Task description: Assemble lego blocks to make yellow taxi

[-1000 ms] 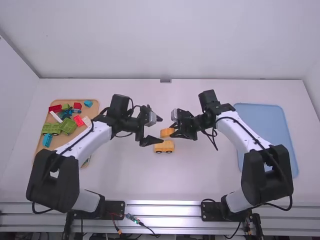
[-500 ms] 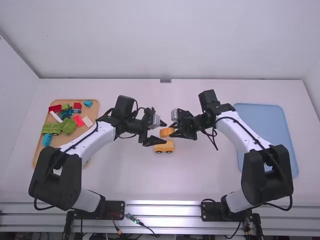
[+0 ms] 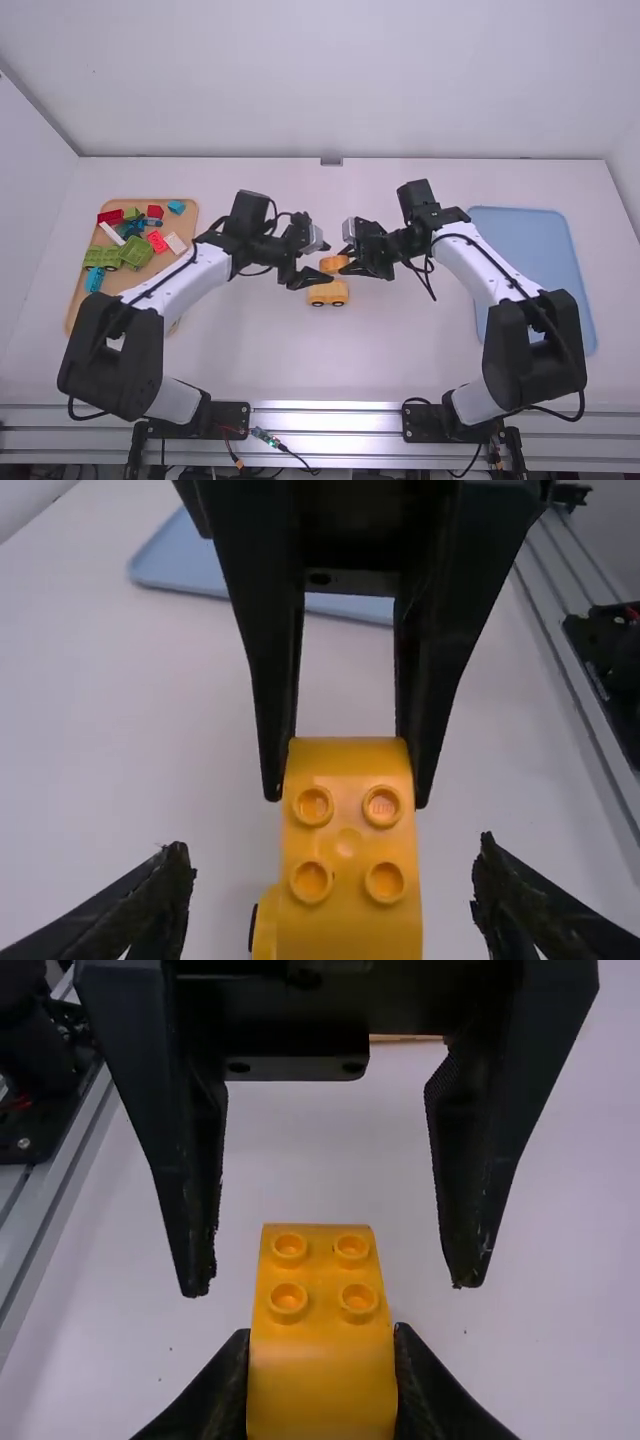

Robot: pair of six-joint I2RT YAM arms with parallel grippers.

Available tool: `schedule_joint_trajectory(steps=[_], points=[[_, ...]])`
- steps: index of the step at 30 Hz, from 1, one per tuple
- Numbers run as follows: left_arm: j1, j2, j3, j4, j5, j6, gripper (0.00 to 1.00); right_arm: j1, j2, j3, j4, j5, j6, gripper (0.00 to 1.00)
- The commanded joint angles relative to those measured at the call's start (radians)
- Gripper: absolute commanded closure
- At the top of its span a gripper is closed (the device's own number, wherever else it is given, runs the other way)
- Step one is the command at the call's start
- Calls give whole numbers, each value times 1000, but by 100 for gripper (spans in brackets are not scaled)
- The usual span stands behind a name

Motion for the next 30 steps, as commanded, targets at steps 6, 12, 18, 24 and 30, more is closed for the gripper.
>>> schedule_joint_trajectory(steps=[6, 12, 18, 24, 30], points=[[-17, 10, 13, -4, -32, -20, 35, 3, -8, 31, -41, -14, -72, 100], [-17, 10, 13, -4, -29, -20, 39, 2, -8, 31, -42, -14, -69, 100], [-17, 10, 13, -6, -28, -21, 47, 2, -8, 31, -38, -14, -69, 100], [-17, 10, 13, -8, -27, -20, 61, 3, -8, 31, -38, -14, -69, 100], [-17, 10, 13, -7, -27, -20, 71, 2, -8, 31, -38, -14, -69, 100]])
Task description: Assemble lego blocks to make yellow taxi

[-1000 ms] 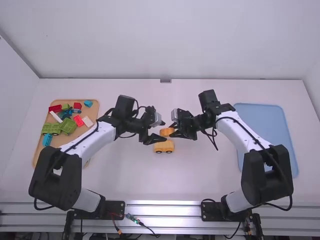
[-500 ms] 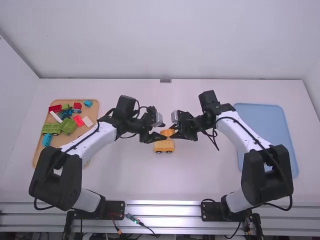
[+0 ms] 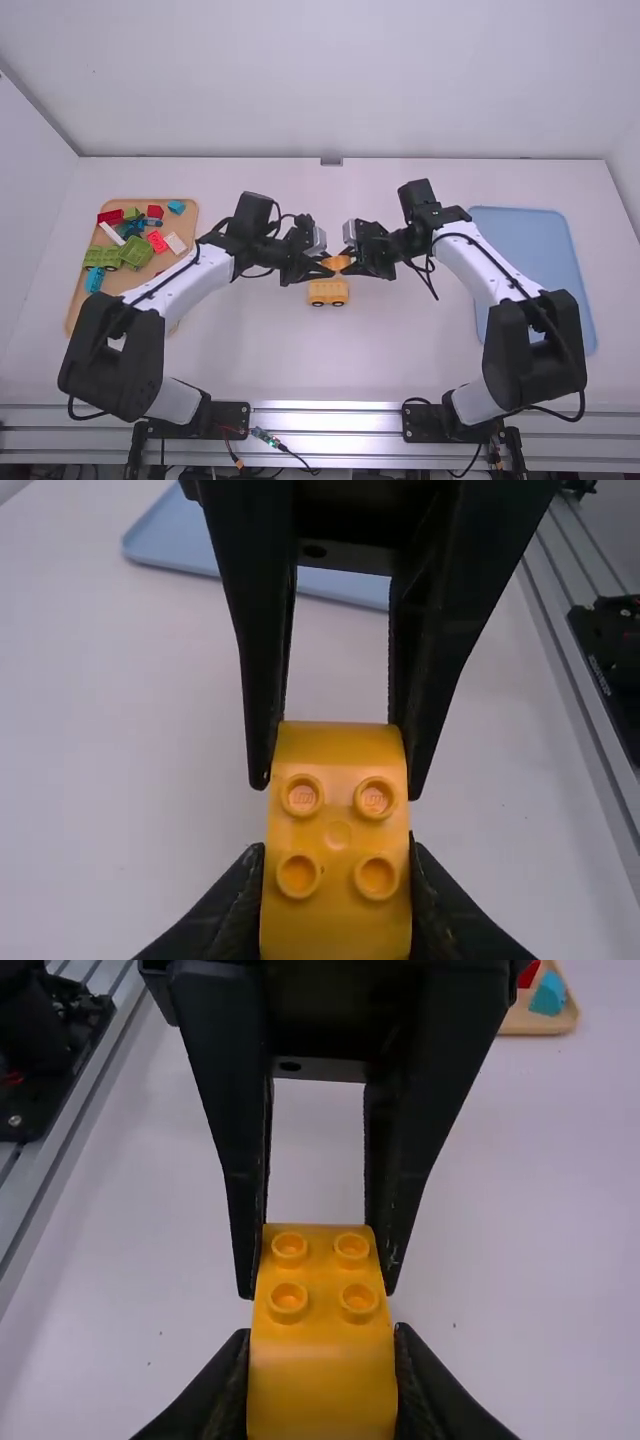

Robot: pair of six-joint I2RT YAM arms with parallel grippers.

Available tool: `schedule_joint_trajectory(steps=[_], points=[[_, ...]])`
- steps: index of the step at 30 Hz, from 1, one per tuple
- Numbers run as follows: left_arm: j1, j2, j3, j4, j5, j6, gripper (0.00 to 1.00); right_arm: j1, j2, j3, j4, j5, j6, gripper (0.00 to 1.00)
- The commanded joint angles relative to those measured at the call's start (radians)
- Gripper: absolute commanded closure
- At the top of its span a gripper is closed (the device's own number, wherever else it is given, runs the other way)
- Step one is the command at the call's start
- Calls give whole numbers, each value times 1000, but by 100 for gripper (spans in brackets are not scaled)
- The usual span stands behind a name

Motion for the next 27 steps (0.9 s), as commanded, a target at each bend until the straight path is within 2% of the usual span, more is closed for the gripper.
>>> schedule_joint_trajectory(steps=[1, 5, 7, 8, 9, 10, 11, 12, 13, 14, 20, 23, 27], points=[[-3, 10, 13, 10, -1, -2, 76, 3, -8, 24, -12, -33, -9, 100], [-3, 10, 13, 18, -1, -2, 80, 3, -8, 24, -12, -32, -9, 97], [-3, 10, 13, 18, -1, -1, 80, 3, -8, 24, -12, -32, -9, 93], [-3, 10, 13, 19, -1, -2, 80, 3, -8, 24, -12, -32, -9, 85], [-3, 9, 13, 19, -1, -2, 80, 3, -8, 24, -12, -32, -9, 83], [-3, 10, 13, 16, -2, -2, 82, 3, -8, 24, -12, -32, -9, 60], [-3, 10, 13, 17, -2, -2, 85, 3, -8, 24, -12, -32, -9, 30], [-2, 9, 13, 17, -3, 0, 89, 3, -8, 24, -11, -32, -9, 9], [-2, 9, 13, 18, -6, 3, 93, 3, -8, 24, -8, -31, -8, 1], [0, 9, 13, 19, -5, 10, 98, 2, -8, 24, -7, -29, -9, 1], [58, 9, 13, -19, -32, 54, 98, -71, -8, 17, -46, -37, -9, 1], [89, 9, 13, -84, -32, 149, 98, -110, -8, -34, -16, -95, -32, 1], [130, 9, 13, -195, 4, 320, 98, -145, -7, -229, 267, -179, 21, 1]])
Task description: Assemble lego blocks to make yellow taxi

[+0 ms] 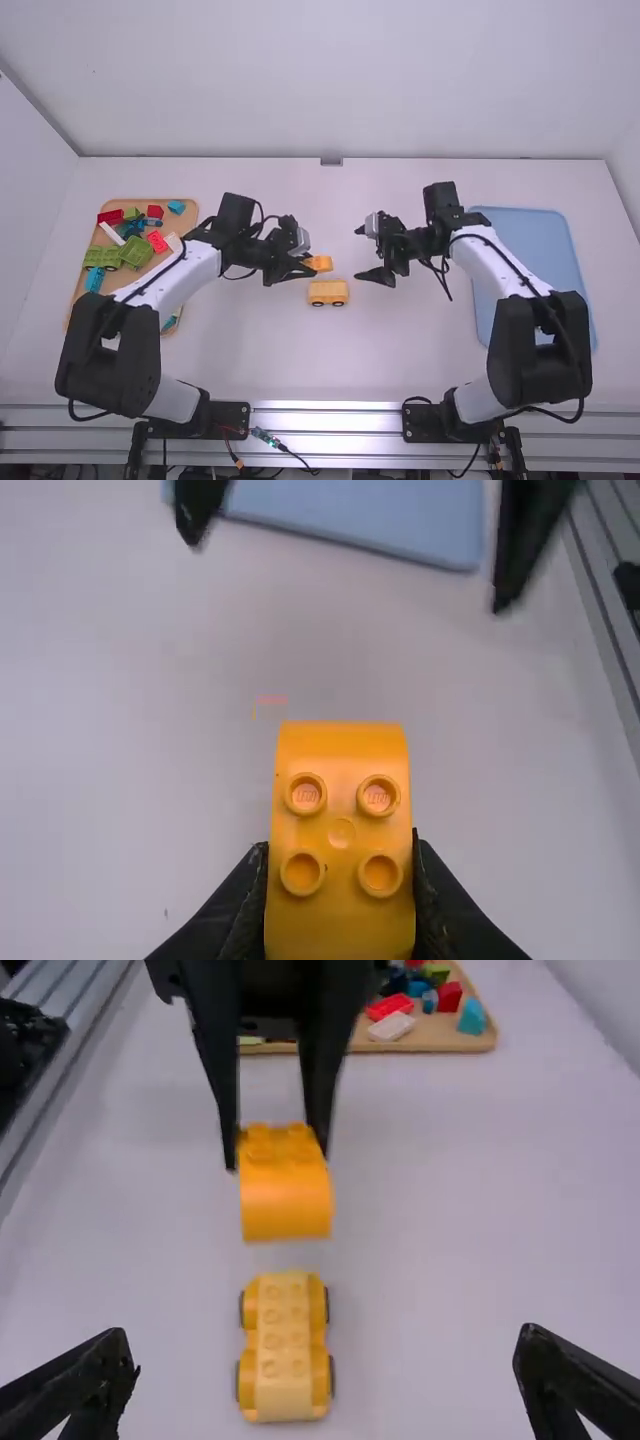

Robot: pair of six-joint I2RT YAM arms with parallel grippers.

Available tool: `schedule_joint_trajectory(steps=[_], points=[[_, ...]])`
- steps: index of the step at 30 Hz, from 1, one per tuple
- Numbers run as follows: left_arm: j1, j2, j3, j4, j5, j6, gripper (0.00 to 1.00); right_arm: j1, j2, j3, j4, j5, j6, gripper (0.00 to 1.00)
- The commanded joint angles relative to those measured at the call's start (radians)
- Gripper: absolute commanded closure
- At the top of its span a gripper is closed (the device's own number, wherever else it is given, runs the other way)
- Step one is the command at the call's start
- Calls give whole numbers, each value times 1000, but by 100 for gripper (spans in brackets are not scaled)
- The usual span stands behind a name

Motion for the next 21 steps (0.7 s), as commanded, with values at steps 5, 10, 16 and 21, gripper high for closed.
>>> schedule_joint_trajectory(steps=[5, 10, 16, 21], points=[[21, 9, 13, -34, 23, 171, 98, 29, -1, -335, 564, -19, 351, 1], [22, 9, -9, -47, 43, 309, 98, 101, -1, -491, 889, 123, 509, 1], [23, 9, -58, -12, 53, 330, 98, 164, 16, -565, 1015, 178, 507, 0], [23, 9, -91, 21, 68, 316, 98, 162, 165, -468, 1007, 158, 532, 0]])
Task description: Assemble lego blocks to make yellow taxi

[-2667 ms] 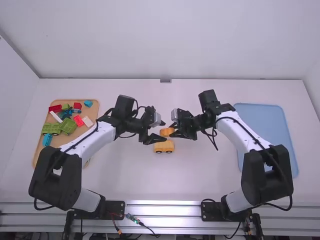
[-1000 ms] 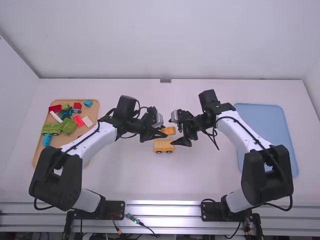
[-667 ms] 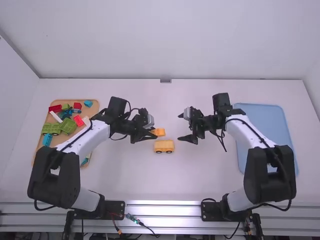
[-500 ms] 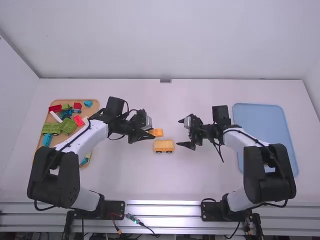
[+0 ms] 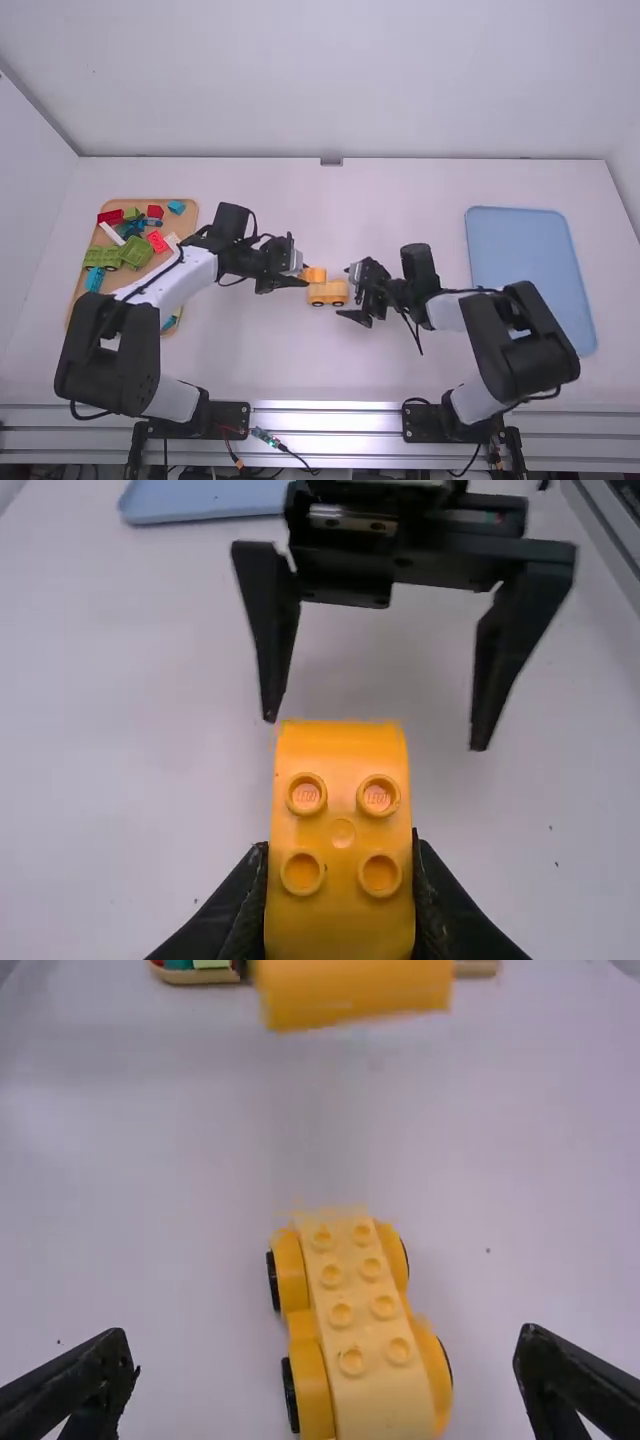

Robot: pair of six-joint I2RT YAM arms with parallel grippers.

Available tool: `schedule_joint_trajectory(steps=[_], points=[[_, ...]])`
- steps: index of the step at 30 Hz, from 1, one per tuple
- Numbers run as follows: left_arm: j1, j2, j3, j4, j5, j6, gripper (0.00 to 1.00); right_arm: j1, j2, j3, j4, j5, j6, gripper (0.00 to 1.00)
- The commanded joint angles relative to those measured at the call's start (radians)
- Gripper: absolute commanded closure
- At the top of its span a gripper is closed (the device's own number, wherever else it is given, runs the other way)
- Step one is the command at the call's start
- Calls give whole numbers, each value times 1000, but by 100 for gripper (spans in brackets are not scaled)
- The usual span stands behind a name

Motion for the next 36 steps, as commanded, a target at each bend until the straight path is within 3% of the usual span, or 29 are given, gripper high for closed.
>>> schedule_joint_trajectory(steps=[1, 5, 16, 19, 26, 36], points=[[3, 9, -23, 14, 43, -8, 98, -3, 103, 74, -5, -24, 21, 0], [3, 9, -56, 74, 47, -60, 98, -3, 222, 134, 0, -164, -98, 0], [3, 10, -157, 234, 62, -151, 98, -1, 411, 241, 24, -260, -108, 5], [3, 10, -180, 282, 62, -208, 99, 2, 450, 237, 117, -280, -67, 9], [2, 10, -190, 306, 62, -233, 98, 33, 479, 174, 296, -212, 20, 8], [0, 124, -178, 375, 42, -288, 98, 35, 479, 114, 397, -117, 57, 9]])
